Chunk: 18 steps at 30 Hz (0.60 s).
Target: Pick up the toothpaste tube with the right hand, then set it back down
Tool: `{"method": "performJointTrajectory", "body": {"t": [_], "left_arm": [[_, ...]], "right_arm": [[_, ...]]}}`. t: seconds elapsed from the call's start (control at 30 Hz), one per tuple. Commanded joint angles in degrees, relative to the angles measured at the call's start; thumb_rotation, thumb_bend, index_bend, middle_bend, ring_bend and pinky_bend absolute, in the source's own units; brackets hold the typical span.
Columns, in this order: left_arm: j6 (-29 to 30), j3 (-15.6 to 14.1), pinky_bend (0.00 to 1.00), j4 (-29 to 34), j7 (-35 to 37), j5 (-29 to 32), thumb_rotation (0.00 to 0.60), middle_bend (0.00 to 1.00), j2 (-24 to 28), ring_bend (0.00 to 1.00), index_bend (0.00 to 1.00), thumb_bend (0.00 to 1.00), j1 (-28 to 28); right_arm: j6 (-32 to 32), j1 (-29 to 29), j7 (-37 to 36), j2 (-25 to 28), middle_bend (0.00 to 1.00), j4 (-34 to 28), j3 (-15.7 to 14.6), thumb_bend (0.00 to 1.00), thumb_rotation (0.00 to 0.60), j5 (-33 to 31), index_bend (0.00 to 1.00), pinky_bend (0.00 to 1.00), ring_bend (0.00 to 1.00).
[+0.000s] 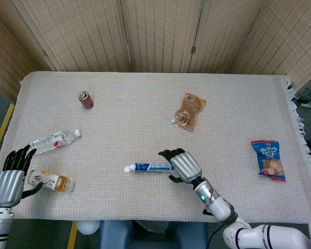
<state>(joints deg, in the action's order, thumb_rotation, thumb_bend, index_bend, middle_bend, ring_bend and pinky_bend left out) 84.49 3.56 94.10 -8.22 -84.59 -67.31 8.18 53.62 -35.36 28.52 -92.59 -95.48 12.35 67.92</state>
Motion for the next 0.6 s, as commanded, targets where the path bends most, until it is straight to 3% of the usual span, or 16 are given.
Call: {"method": "performJointTrajectory", "body": {"t": [0.03,0.33,0.6], "left_arm": [[0.0,-0.1,0.00,-0.1,0.2,-0.1,0.600,0.04,0.0,0.03,0.02,0.24,0.0],[0.2,-0.2,0.00,-0.1,0.4,-0.1,0.600,0.04,0.3,0.03,0.02,0.24,-0.4],[0.1,-0.3,0.00,-0.5,0.8,0.0,0.600,0.05,0.3,0.03,0.02,0.24,-0.5]], "right_arm": [[-1.4,-3.8,4.3,-5.0,0.25,4.8,1.2,0.31,0.600,-4.7,0.22,0.24,0.28],[-1.7,-9.8,9.0,-14.1,0.32,13.8,1.8,0.32,0.600,-10.5,0.31,0.28,0.34],[-0.7,-12.2,10.1,-17.1,0.38,17.2,2.2,0.32,0.600,-12.8,0.38,0.31,0.38]]}}
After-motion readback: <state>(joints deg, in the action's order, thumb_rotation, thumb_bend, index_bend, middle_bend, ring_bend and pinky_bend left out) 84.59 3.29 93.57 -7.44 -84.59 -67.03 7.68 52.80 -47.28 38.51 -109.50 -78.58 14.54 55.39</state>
